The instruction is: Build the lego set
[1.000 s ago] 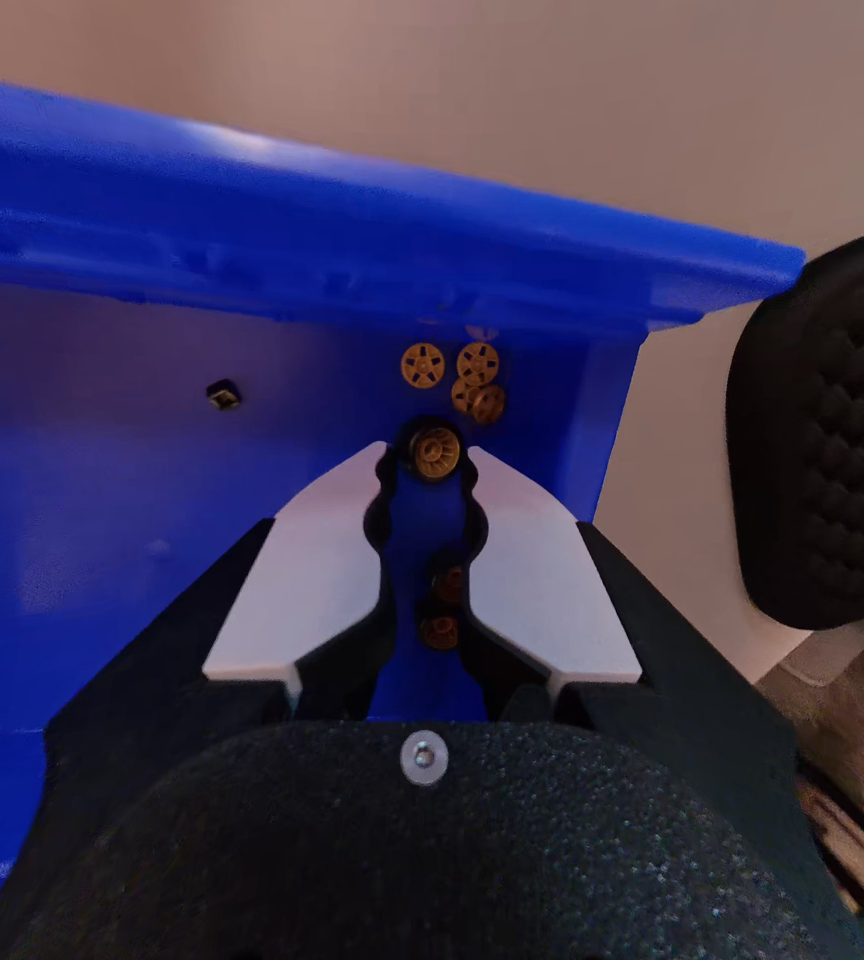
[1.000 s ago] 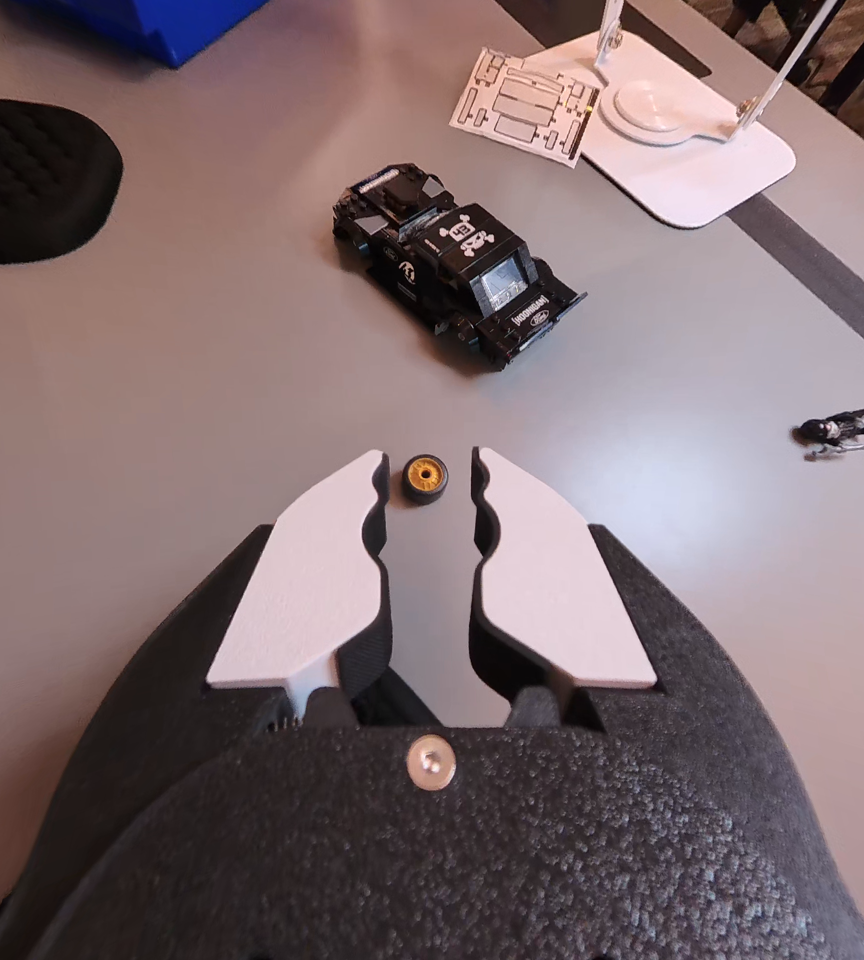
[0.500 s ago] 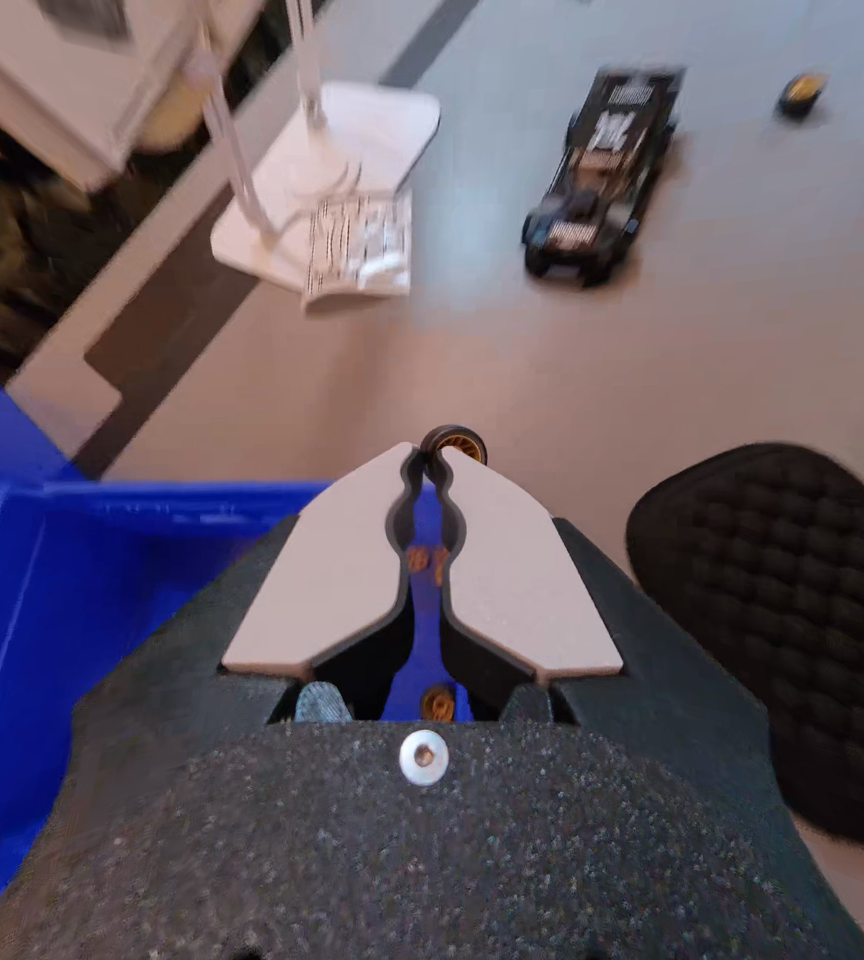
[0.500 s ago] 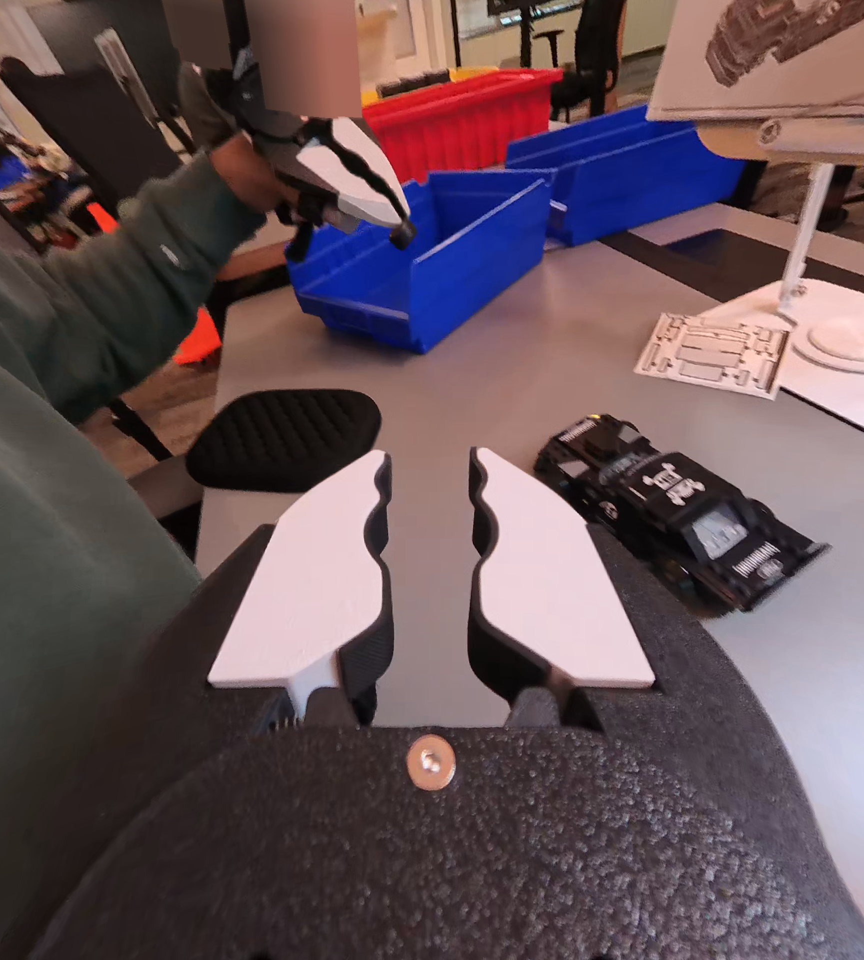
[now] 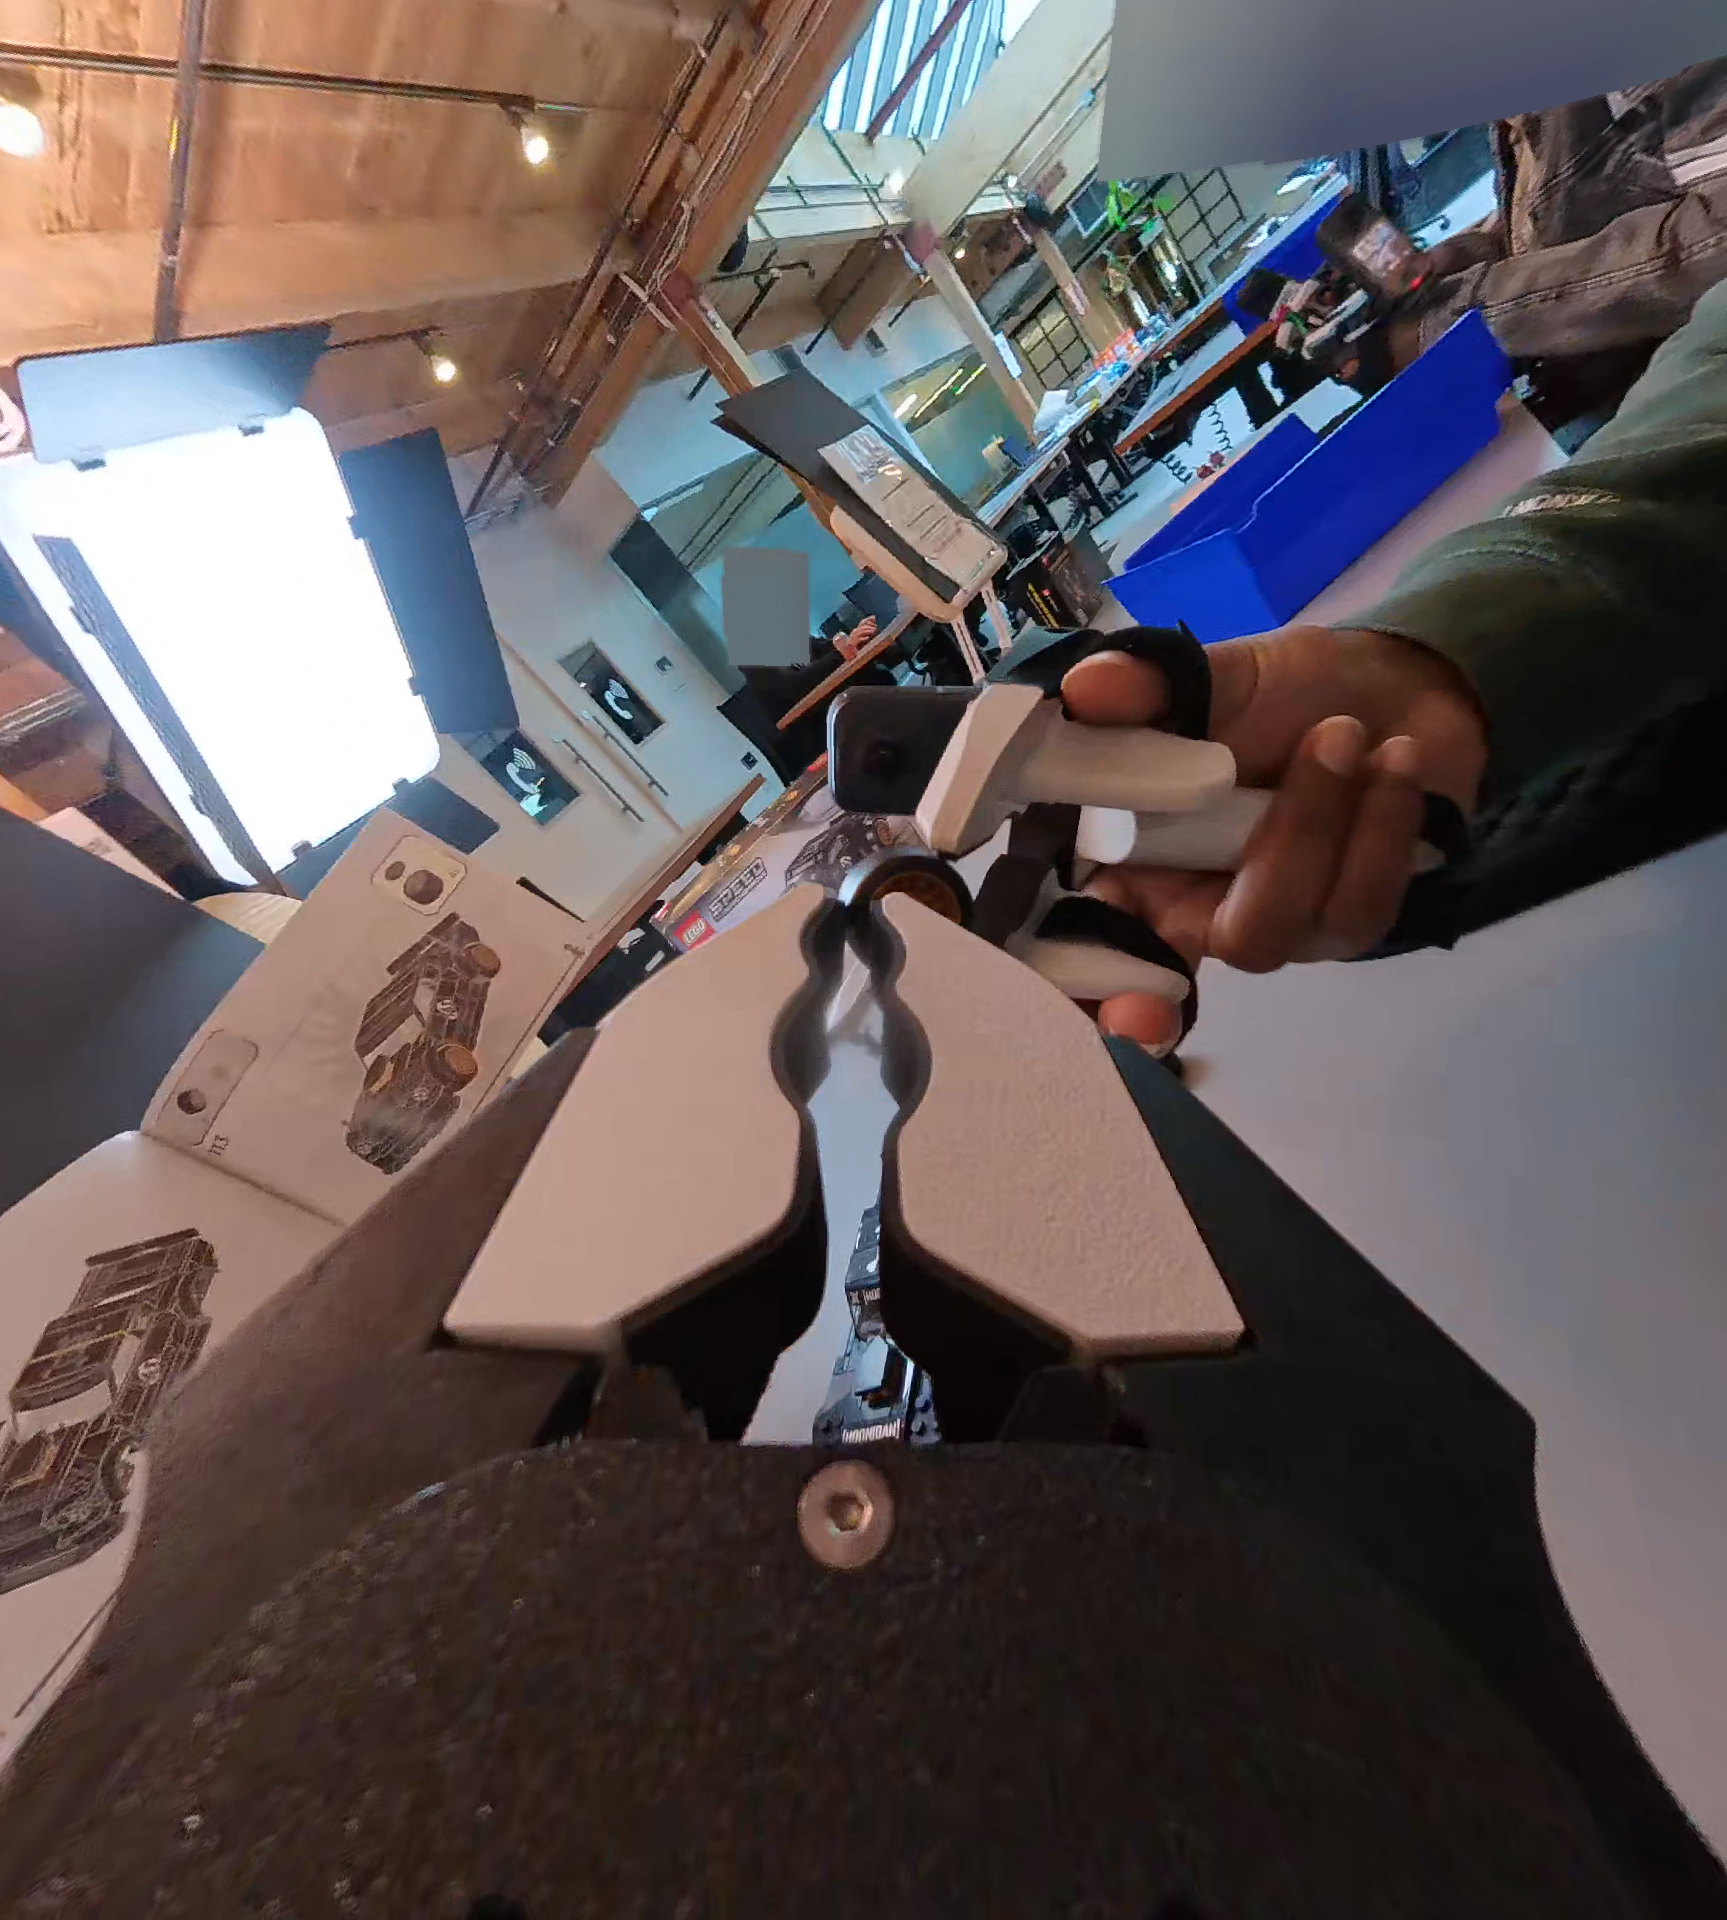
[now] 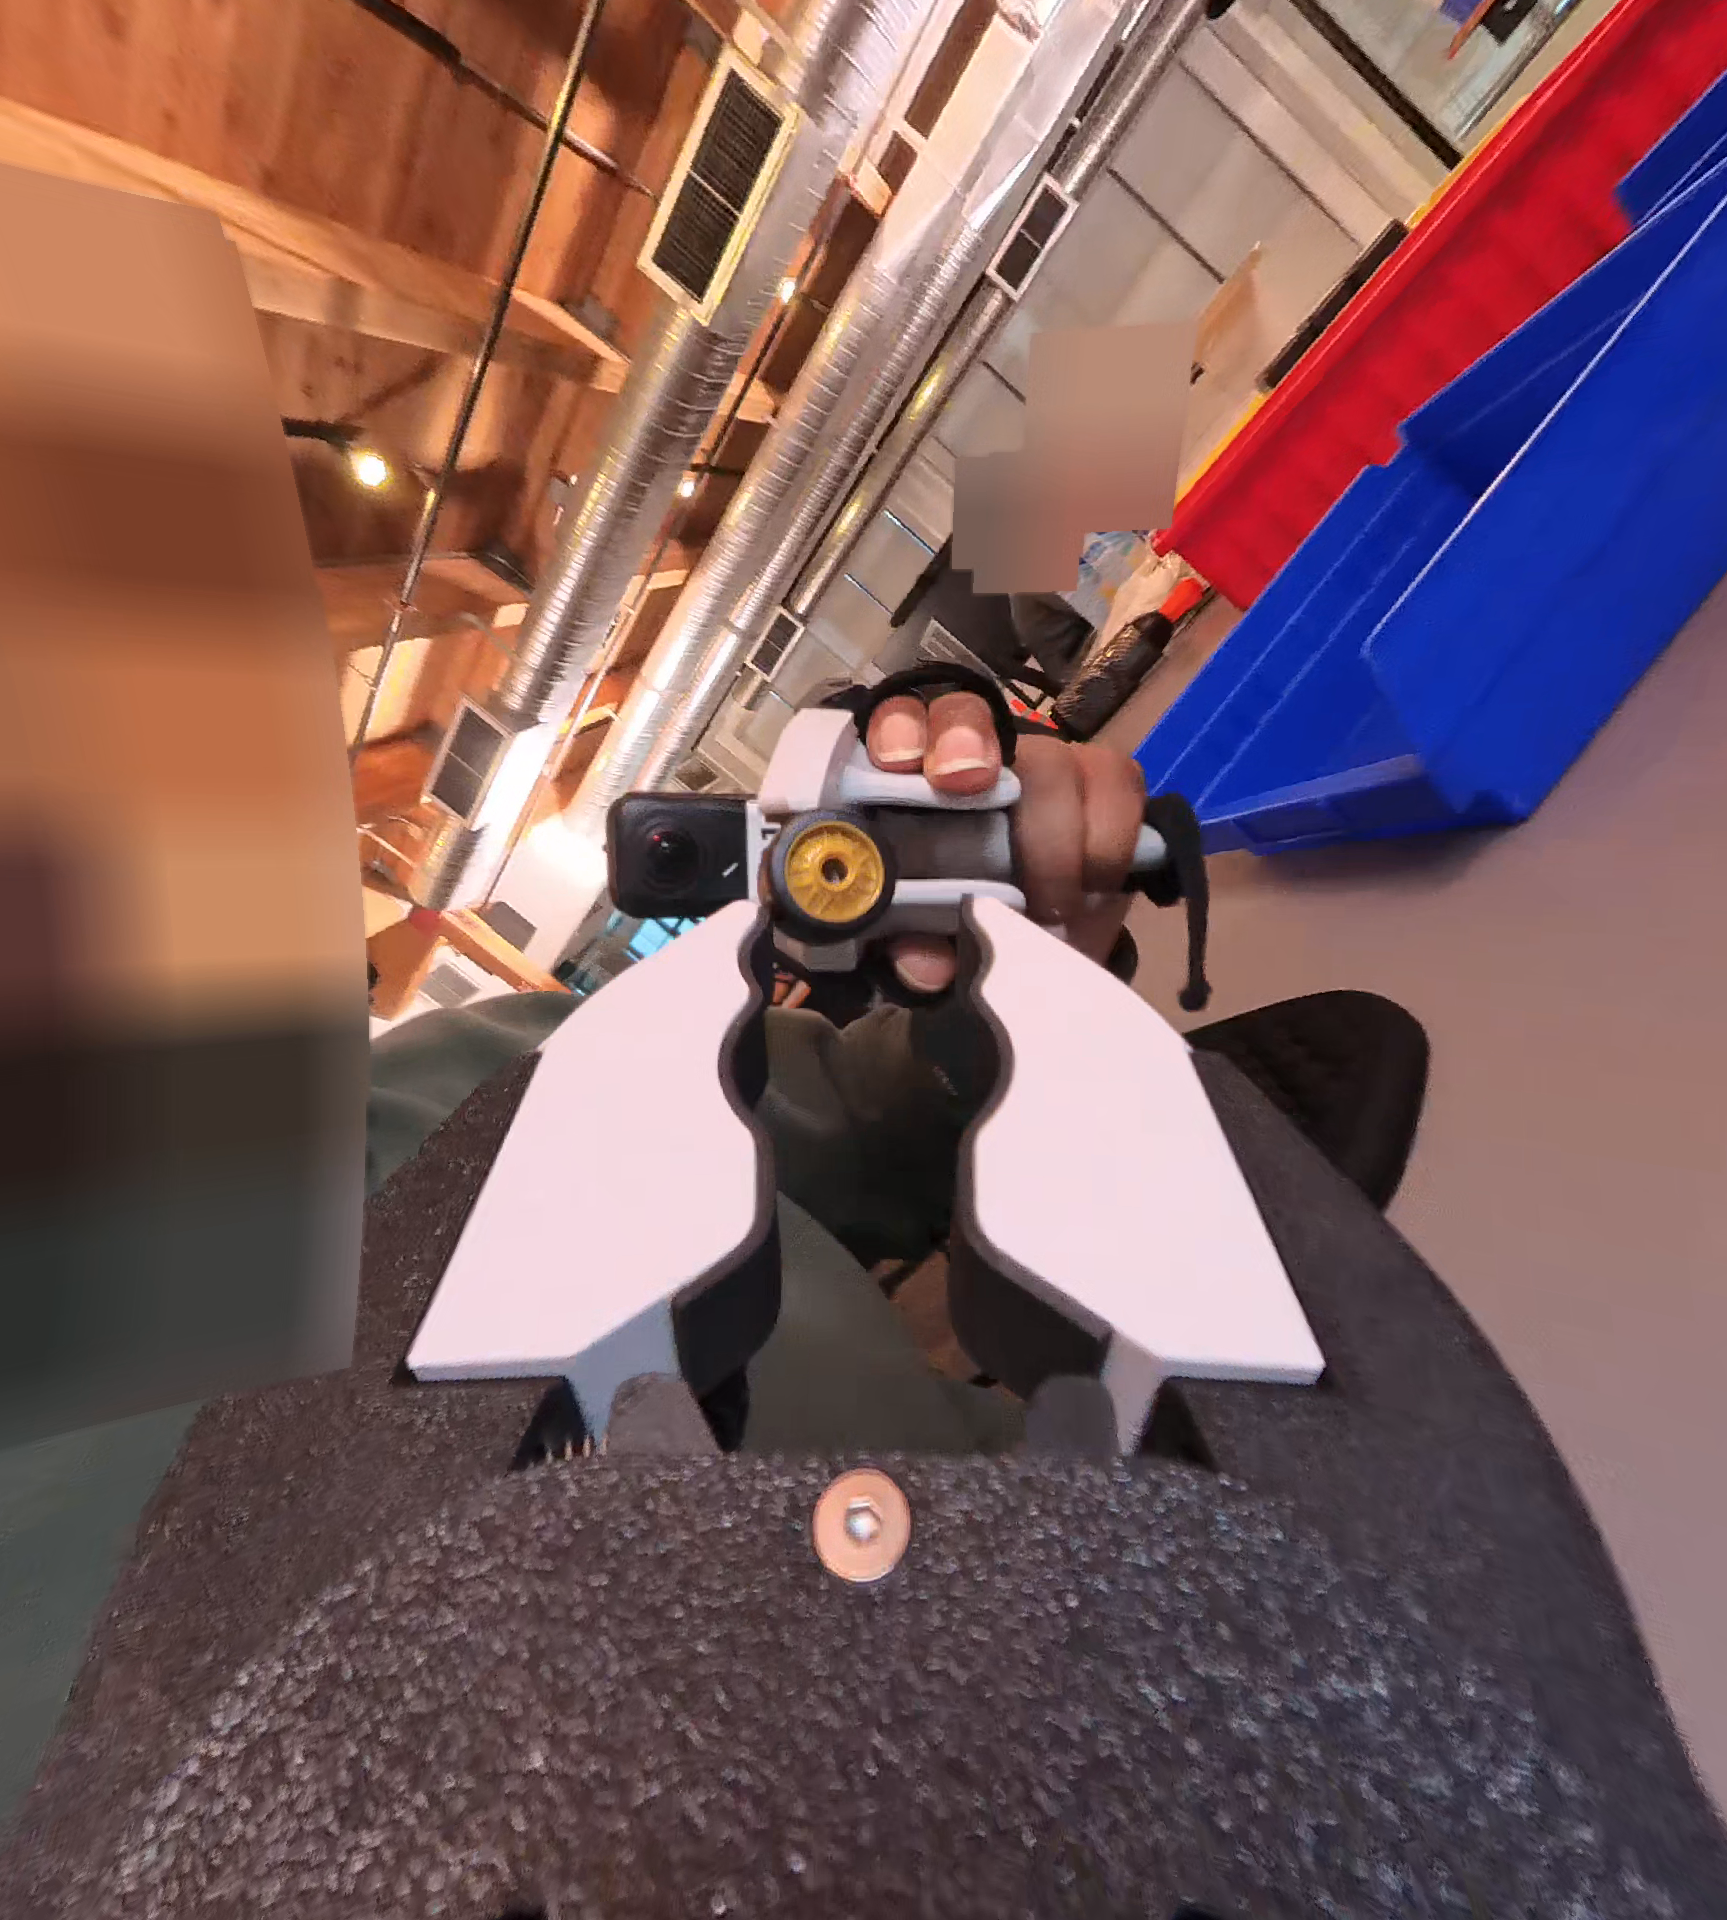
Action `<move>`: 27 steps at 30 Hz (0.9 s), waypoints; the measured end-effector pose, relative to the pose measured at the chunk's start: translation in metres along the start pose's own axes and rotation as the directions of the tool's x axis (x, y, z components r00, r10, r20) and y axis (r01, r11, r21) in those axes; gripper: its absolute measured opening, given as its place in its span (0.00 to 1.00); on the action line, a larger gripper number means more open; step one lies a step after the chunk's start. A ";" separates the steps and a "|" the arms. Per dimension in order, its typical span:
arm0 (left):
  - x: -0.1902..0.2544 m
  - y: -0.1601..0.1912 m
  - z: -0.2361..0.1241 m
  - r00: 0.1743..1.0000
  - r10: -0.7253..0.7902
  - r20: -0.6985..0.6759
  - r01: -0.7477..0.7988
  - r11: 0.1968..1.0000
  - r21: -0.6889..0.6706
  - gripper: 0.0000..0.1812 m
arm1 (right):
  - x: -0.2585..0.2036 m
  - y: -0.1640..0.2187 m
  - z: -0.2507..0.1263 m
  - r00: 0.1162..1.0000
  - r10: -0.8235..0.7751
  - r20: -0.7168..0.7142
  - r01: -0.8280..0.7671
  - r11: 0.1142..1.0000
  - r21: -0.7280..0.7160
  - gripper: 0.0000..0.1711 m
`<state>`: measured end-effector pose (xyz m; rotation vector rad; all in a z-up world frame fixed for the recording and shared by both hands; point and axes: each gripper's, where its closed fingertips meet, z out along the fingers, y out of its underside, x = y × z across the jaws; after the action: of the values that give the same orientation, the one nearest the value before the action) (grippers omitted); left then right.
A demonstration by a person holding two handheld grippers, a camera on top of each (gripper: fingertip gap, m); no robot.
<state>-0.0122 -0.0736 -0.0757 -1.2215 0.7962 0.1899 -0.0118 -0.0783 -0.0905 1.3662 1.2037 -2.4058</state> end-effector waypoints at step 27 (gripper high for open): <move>-0.068 0.088 -0.090 0.906 -0.285 0.313 0.384 0.865 -0.324 0.09 | 0.132 0.029 -0.124 0.368 -0.904 -0.216 0.248 0.319 -0.915 0.14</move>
<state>-0.1480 -0.1028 -0.1104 -1.6455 0.3126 0.2135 0.0071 0.0222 -0.2431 1.6682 3.0902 -0.9287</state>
